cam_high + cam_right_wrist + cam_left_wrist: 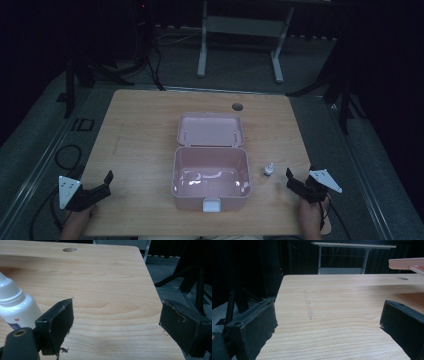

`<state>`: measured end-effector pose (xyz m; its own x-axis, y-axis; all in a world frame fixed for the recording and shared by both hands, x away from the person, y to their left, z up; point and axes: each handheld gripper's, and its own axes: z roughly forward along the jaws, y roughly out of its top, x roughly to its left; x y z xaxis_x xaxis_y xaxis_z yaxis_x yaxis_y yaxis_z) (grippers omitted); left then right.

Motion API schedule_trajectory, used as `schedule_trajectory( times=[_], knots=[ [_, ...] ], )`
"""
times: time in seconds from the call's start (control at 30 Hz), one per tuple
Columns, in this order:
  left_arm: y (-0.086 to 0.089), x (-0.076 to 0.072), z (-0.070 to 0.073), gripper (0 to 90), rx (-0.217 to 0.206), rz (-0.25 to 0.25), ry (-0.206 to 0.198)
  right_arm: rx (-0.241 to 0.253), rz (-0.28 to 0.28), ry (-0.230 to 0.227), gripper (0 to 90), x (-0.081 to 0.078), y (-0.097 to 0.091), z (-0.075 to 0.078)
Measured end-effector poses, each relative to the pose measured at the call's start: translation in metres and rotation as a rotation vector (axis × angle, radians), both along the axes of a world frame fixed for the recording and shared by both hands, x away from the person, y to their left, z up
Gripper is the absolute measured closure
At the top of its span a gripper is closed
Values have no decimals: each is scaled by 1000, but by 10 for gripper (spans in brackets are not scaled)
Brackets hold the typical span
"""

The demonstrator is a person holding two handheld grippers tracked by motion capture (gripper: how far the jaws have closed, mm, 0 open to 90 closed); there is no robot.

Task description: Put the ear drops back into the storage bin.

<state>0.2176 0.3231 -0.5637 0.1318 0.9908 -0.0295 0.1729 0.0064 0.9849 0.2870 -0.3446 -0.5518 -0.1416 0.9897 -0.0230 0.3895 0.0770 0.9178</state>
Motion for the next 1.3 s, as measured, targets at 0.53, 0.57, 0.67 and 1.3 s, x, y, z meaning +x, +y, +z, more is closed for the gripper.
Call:
schedule_trajectory(
  times=[0.53, 0.57, 0.67, 1.3],
  knots=[
    [0, 0, 0, 9, -3, -1, 0, -7, 41, 91, 129, 11, -2, 9],
    [0, 0, 0, 9, -4, -1, -1, 4, 52, 117, 130, 13, -4, 11],
    [0, 0, 0, 10, -4, -2, -1, 3, 72, 203, 131, 20, -8, 14],
    [0, 0, 0, 10, -2, 0, -1, -172, 285, 691, 120, 30, -3, 60]
  ],
)
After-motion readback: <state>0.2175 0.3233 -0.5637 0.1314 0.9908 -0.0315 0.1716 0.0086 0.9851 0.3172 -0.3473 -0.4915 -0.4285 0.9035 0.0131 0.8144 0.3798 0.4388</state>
